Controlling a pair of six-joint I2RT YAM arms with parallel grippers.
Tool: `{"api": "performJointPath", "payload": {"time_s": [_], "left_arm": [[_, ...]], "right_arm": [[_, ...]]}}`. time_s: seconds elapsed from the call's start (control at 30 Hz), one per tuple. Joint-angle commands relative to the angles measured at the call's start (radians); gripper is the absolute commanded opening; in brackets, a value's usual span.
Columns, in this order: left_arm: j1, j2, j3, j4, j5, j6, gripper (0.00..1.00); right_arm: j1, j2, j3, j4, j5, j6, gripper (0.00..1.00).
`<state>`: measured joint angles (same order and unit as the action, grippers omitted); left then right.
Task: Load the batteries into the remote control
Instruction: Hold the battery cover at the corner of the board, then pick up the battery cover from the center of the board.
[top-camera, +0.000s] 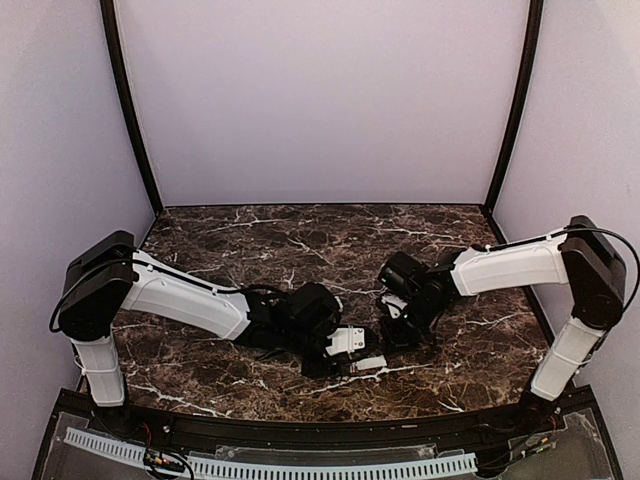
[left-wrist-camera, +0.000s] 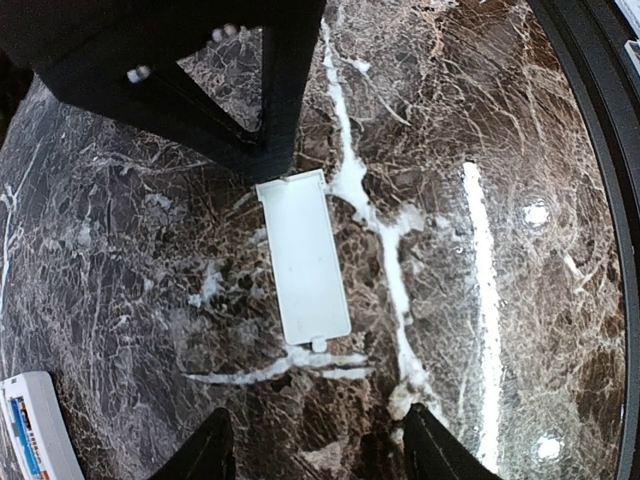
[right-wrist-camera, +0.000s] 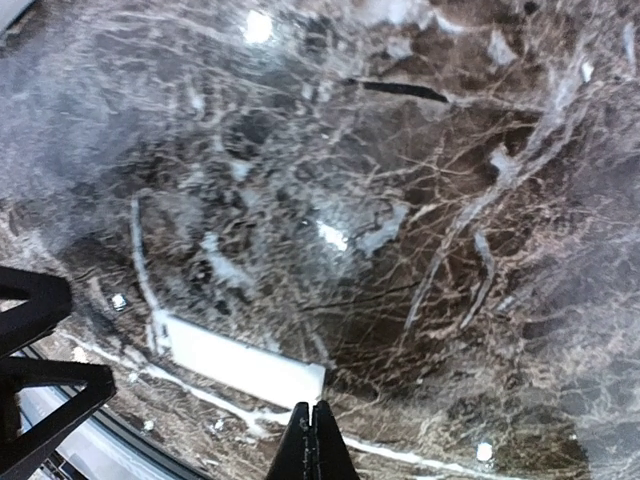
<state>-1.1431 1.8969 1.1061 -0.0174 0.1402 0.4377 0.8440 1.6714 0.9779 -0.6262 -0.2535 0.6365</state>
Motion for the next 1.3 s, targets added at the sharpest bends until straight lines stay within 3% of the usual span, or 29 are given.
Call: {"api": "performJointPath", "payload": {"time_s": [0.0,0.67,1.0,1.27], "left_arm": [[-0.004,-0.011,-0.008,-0.023,-0.003,0.007,0.57],[-0.005,-0.015,-0.002,0.026,0.023,-0.009,0.56],[-0.024,0.000,-0.032,0.179,0.123,0.120,0.44],[-0.024,0.042,-0.036,0.216,0.110,0.196,0.43]], "right_arm": [[0.006,0.051,0.002,0.017,-0.009,-0.010,0.00],[-0.011,0.080,-0.070,0.061,-0.023,0.003,0.00],[-0.017,0.084,-0.094,0.091,-0.036,0.007,0.00],[-0.019,0.084,-0.112,0.115,-0.047,0.006,0.00]]}}
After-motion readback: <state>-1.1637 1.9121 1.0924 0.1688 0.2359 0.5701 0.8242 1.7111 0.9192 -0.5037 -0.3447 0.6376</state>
